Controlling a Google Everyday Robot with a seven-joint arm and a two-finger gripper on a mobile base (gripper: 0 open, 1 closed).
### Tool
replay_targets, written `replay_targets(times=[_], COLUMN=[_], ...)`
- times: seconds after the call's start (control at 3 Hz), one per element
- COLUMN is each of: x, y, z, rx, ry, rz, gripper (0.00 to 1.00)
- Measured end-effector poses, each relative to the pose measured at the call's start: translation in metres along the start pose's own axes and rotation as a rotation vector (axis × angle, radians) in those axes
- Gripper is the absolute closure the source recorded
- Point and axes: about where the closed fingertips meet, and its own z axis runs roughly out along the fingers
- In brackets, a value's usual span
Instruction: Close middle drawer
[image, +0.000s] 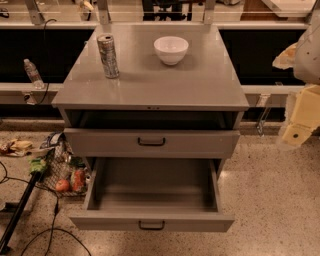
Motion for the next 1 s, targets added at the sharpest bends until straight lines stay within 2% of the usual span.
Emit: replay_targets(times=[0.33,0.67,1.0], x=[0.000,-0.001,-0.009], y=[0.000,0.002,0.020], z=[0.000,0.016,0.048], rx=[0.000,0.010,0.001], ry=[0.000,-0.038,-0.126], rz=[0.000,0.042,0.089], gripper=[0.00,0.17,0.41])
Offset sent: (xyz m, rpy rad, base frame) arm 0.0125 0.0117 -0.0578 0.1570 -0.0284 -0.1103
